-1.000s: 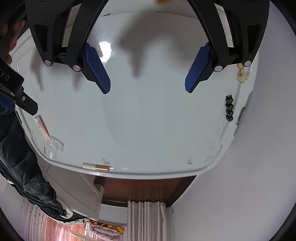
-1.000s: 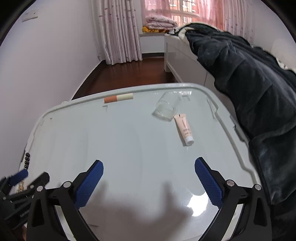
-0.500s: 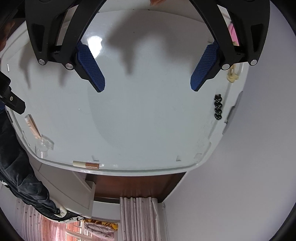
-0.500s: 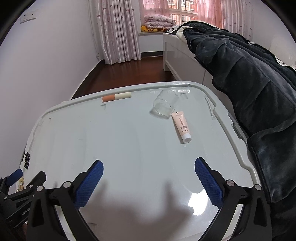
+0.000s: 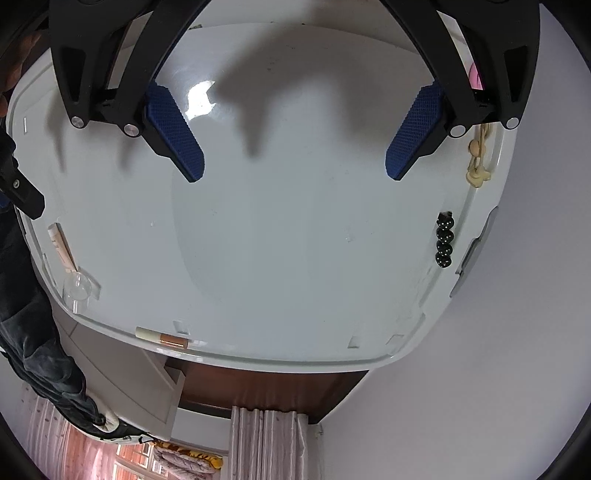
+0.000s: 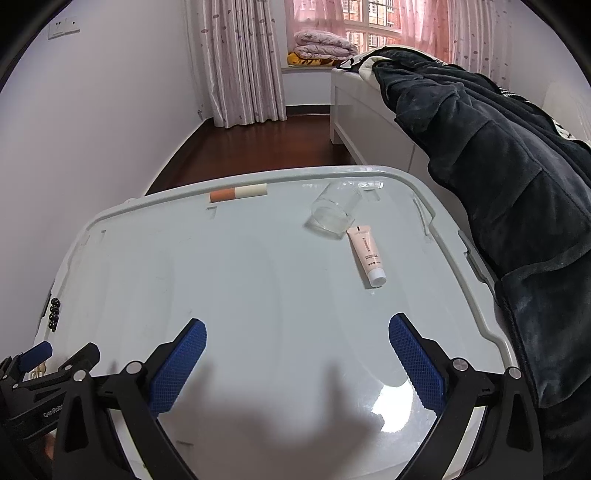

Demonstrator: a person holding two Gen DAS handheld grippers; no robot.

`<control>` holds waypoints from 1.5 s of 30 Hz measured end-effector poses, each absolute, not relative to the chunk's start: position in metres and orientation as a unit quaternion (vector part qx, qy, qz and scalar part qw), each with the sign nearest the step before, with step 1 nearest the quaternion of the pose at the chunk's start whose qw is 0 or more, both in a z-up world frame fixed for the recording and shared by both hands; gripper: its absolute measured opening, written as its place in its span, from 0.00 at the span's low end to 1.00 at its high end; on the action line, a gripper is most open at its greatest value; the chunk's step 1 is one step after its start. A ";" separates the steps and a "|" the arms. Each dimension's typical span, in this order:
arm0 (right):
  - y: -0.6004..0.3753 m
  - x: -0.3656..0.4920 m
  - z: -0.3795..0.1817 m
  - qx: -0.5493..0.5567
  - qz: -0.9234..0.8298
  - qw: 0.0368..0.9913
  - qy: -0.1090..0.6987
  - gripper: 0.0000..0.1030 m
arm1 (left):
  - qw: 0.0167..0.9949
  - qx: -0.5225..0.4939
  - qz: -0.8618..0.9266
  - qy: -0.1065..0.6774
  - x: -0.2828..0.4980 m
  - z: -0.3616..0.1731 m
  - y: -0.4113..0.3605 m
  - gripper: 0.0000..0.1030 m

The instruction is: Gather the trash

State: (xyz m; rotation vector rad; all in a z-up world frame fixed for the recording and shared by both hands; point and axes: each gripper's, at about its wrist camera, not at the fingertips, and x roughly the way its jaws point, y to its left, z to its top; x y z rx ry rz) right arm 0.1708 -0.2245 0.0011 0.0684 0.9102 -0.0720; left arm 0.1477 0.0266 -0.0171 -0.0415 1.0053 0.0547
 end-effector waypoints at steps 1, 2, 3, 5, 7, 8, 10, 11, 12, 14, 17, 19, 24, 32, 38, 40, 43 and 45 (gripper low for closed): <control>-0.224 0.171 0.001 0.032 -0.034 0.897 0.440 0.95 | 0.875 -0.021 0.025 0.483 0.147 -0.017 0.026 0.93; -0.224 0.171 0.001 0.031 -0.034 0.897 0.441 0.95 | 0.875 -0.022 0.023 0.483 0.147 -0.017 0.027 0.93; -0.223 0.171 0.001 0.030 -0.034 0.897 0.440 0.95 | 0.874 -0.024 0.022 0.485 0.147 -0.017 0.027 0.93; -0.223 0.171 0.000 0.028 -0.033 0.897 0.441 0.95 | 0.873 -0.027 0.021 0.487 0.147 -0.018 0.028 0.93; -0.223 0.171 0.000 0.027 -0.032 0.896 0.442 0.95 | 0.871 -0.029 0.021 0.490 0.148 -0.018 0.028 0.93; -0.223 0.171 0.000 0.028 -0.032 0.896 0.443 0.95 | 0.869 -0.029 0.020 0.493 0.148 -0.019 0.028 0.93; -0.223 0.171 0.000 0.029 -0.032 0.896 0.443 0.95 | 0.867 -0.023 0.020 0.497 0.148 -0.021 0.027 0.93; -0.224 0.171 0.000 0.029 -0.032 0.896 0.442 0.95 | 0.867 -0.020 0.022 0.498 0.147 -0.021 0.026 0.93; -0.224 0.171 0.000 0.029 -0.032 0.896 0.443 0.95 | 0.867 -0.017 0.022 0.497 0.147 -0.021 0.026 0.93; -0.224 0.171 0.000 0.029 -0.032 0.896 0.442 0.95 | 0.866 -0.016 0.015 0.499 0.146 -0.021 0.025 0.93; -0.223 0.171 -0.001 0.028 -0.032 0.896 0.443 0.95 | 0.868 -0.019 0.000 0.497 0.144 -0.019 0.022 0.93; -0.223 0.171 -0.001 0.028 -0.033 0.896 0.442 0.95 | 0.872 -0.014 0.001 0.489 0.141 -0.016 0.021 0.93; -0.223 0.171 -0.001 0.028 -0.033 0.896 0.443 0.95 | 0.887 -0.002 0.002 0.462 0.137 -0.007 0.018 0.93; -0.224 0.171 0.000 0.034 -0.034 0.896 0.442 0.95 | 0.887 -0.020 -0.003 0.461 0.138 -0.006 0.022 0.93; -0.225 0.170 0.001 0.042 -0.038 0.898 0.437 0.95 | 0.873 -0.026 -0.005 0.486 0.143 -0.015 0.020 0.93; -0.224 0.170 0.000 0.042 -0.037 0.897 0.438 0.95 | 0.864 -0.035 -0.008 0.503 0.146 -0.021 0.022 0.93; -0.224 0.170 0.000 0.040 -0.037 0.897 0.439 0.95 | 0.862 -0.037 0.002 0.505 0.146 -0.023 0.024 0.93; -0.223 0.170 0.000 0.039 -0.037 0.897 0.439 0.95 | 0.866 -0.035 0.007 0.499 0.145 -0.020 0.025 0.93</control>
